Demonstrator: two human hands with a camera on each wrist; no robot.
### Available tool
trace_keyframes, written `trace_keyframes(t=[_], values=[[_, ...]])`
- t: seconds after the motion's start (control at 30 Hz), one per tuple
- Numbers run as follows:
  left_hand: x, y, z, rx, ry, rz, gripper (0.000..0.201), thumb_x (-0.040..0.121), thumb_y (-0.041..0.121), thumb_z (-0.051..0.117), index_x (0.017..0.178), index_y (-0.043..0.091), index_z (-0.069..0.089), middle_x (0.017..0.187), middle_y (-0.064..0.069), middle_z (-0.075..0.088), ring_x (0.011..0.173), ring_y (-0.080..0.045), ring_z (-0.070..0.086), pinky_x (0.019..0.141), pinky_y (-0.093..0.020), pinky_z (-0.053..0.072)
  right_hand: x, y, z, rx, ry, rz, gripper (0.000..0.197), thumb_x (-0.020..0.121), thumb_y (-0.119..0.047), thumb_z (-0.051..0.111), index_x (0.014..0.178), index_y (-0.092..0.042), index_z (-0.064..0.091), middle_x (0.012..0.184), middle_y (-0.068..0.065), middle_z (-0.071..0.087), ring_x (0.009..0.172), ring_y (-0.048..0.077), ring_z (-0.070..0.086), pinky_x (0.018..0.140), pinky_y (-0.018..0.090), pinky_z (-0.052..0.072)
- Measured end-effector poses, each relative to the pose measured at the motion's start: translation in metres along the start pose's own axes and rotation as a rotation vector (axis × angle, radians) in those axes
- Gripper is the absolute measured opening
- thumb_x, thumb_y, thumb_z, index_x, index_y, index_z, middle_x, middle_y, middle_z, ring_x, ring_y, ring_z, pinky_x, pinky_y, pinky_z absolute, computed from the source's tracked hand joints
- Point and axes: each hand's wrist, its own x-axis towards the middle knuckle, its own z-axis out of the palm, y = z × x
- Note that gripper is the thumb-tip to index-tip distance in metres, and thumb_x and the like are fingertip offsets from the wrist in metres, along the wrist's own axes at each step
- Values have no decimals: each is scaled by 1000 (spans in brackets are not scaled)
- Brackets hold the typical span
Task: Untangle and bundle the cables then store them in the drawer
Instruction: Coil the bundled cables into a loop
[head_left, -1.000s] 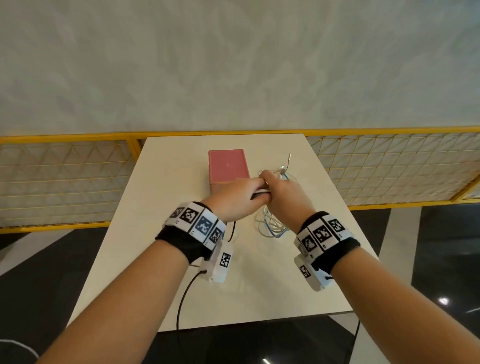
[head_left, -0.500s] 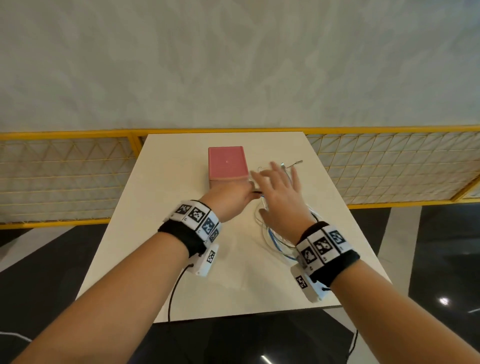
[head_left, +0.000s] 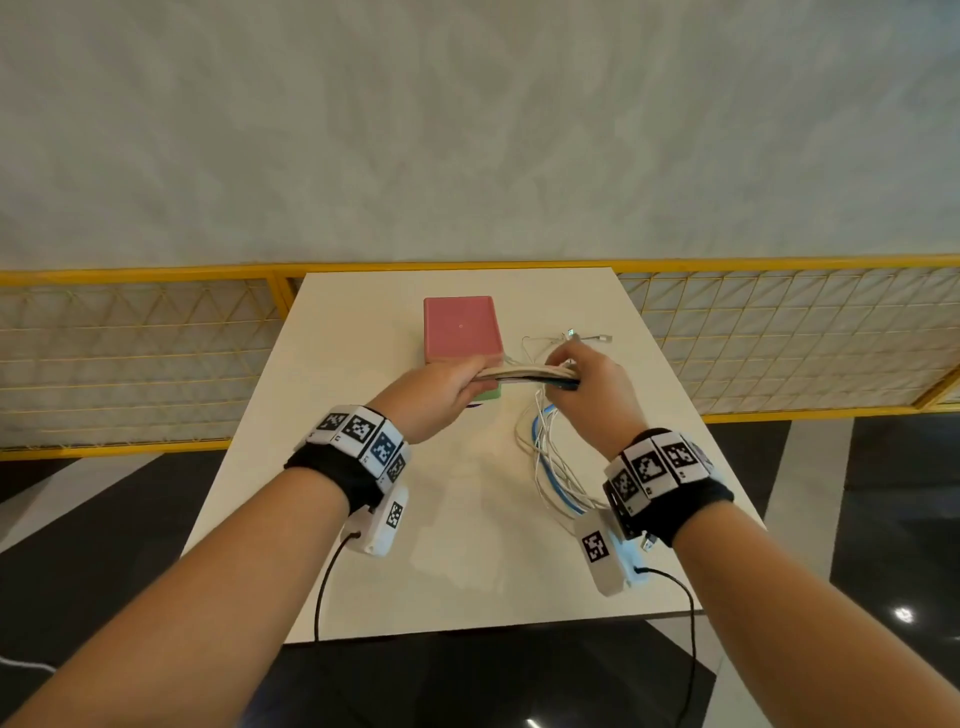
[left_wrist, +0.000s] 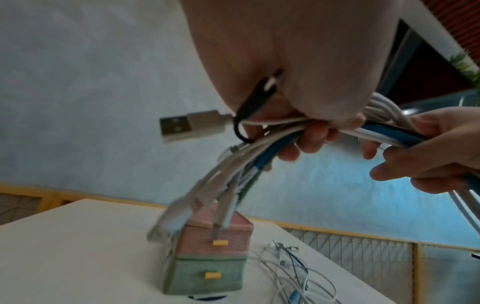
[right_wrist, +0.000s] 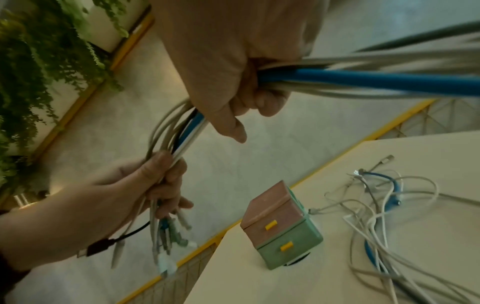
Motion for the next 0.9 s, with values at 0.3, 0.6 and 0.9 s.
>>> trace_keyframes(t=[0.3, 0.6, 0.9], values=[[16, 36, -4, 100, -65, 16, 32, 103, 30, 39, 116, 9, 58, 78, -1, 62, 67, -19, 59, 60, -34, 45, -5, -33, 23, -385, -27, -385, 38, 77, -2, 56, 114, -9, 50, 97, 11, 64, 87, 32, 61, 76, 42, 50], [9, 26, -31, 104, -175, 2, 28, 96, 44, 54, 100, 17, 60, 84, -1, 64, 69, -19, 57, 56, -29, 40, -4, -15, 13, -164, 67, -148, 22, 81, -10, 56, 99, -21, 65, 76, 3, 69, 72, 25, 61, 67, 32, 45], [16, 44, -45, 124, -235, -17, 6, 83, 19, 66, 86, 20, 61, 80, -1, 67, 59, -12, 63, 55, -28, 49, -7, -28, 22, -185, -43, -245, 33, 86, -6, 54, 118, -13, 55, 99, 10, 63, 85, 30, 60, 67, 34, 44]])
